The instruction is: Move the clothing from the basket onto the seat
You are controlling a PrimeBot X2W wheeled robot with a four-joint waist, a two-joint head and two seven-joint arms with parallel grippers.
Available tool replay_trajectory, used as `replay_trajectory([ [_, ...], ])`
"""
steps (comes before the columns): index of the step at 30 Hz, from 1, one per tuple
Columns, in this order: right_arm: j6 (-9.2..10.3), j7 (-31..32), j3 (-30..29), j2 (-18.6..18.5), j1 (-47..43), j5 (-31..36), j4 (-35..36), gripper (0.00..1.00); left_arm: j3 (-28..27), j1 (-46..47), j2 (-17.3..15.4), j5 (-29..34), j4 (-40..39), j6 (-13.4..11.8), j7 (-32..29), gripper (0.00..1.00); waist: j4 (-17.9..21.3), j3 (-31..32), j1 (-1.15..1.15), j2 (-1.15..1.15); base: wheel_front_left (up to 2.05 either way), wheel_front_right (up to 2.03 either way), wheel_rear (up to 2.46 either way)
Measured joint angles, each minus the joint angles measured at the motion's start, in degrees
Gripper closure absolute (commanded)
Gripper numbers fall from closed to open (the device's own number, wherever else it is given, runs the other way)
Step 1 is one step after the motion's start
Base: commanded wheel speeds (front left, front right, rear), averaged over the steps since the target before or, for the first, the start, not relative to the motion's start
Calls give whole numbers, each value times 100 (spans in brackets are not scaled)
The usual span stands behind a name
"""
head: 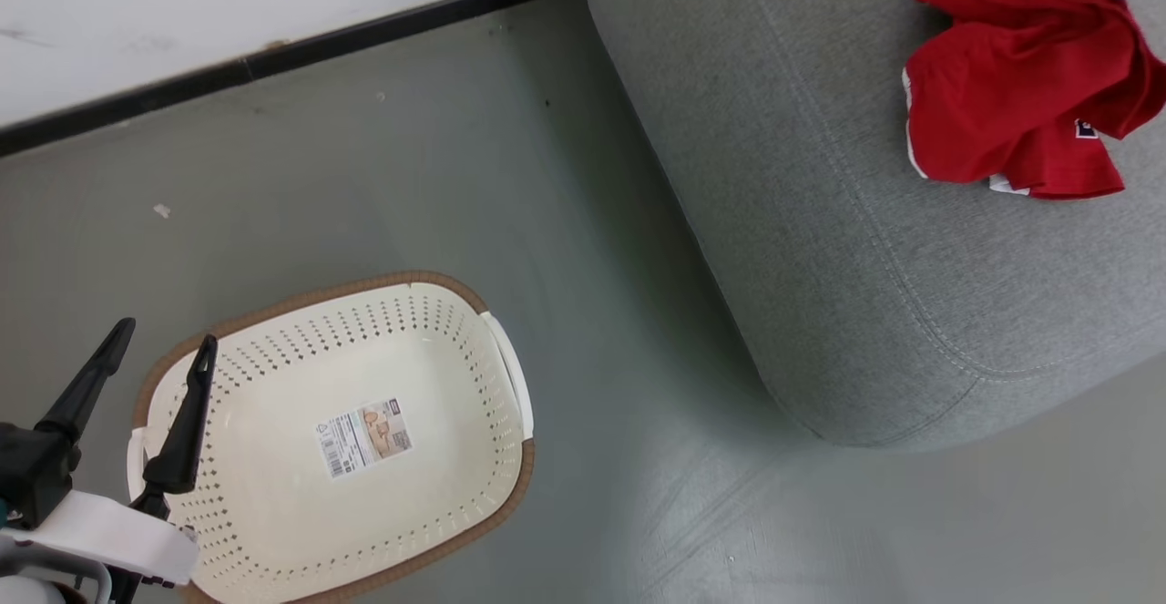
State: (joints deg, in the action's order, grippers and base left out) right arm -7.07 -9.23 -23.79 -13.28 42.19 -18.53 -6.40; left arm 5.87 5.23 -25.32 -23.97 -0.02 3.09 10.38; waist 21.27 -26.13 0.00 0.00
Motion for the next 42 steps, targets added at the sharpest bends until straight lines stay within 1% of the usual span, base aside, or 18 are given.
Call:
replay_trajectory([
  [1, 0, 94, -55, -74, 152, 53, -205, 100, -13, 1, -45, 30, -65, 0, -35, 0, -17, -106, 0, 0, 0, 0, 0],
  [4, 0, 226, -79, -51, 186, 105, -601, 100, -12, 4, -64, 92, -162, 0, -85, 0, -44, -263, 0, 0, 0, 0, 0],
  [9, 0, 350, -142, 224, 176, 160, -1252, 100, -13, 26, -175, 101, -289, 1, -182, 0, -89, -521, 0, 0, 0, 0, 0],
  [13, 0, 501, -190, 435, 175, 193, -1629, 100, -12, 80, -211, 136, -366, 8, -232, 0, -122, -712, 0, 0, 0, 0, 0],
  [17, 0, 733, -389, 584, 183, 201, -1947, 100, -26, 227, -279, 153, -428, 8, -252, 0, -143, -877, 0, 0, 0, 0, 0],
  [21, 0, 942, -503, 626, 226, 223, -2161, 100, -38, 293, -346, 201, -456, 8, -274, 0, -152, -1013, 0, 0, 0, 0, 0],
  [27, -1, 1082, -613, 623, 421, 420, -2214, 100, -38, 430, -350, 236, -504, 9, -275, 0, -154, -1172, 0, 0, 0, 0, 0],
  [28, -1, 1083, -656, 625, 426, 428, -2217, 89, -40, 447, -353, 236, -506, 9, -275, 0, -152, -1196, 0, 0, 0, 0, 0],
  [29, -1, 1084, -689, 627, 426, 447, -2230, 67, -42, 466, -356, 237, -508, 9, -275, 0, -150, -1217, 0, 0, 0, 0, 0],
  [30, -1, 1084, -701, 636, 426, 453, -2234, 49, -48, 481, -359, 238, -510, 8, -275, 0, -147, -1239, 0, 0, 0, 0, 0],
  [31, 0, 1084, -702, 647, 426, 474, -2232, 21, -56, 489, -364, 242, -511, 8, -275, 0, -142, -1259, 0, 0, 0, 0, 0],
  [32, 0, 1084, -702, 647, 426, 474, -2232, 8, -56, 489, -364, 242, -511, 8, -275, 0, -142, -1259, 0, 0, 0, 0, 0],
  [33, -1, 1084, -703, 661, 426, 522, -2230, 0, -65, 491, -369, 242, -511, 8, -275, 0, -134, -1277, 0, 0, 0, 0, 0],
  [37, -1, 1062, -727, 756, 416, 703, -2207, 0, -73, 494, -378, 244, -466, 8, -272, 0, -99, -1298, 0, 0, 0, 0, 0],
  [42, -1, 789, -783, 777, 380, 814, -1969, 0, -73, 497, -372, 250, -407, 8, -266, 0, -77, -1275, 0, 0, 0, 0, 0],
])
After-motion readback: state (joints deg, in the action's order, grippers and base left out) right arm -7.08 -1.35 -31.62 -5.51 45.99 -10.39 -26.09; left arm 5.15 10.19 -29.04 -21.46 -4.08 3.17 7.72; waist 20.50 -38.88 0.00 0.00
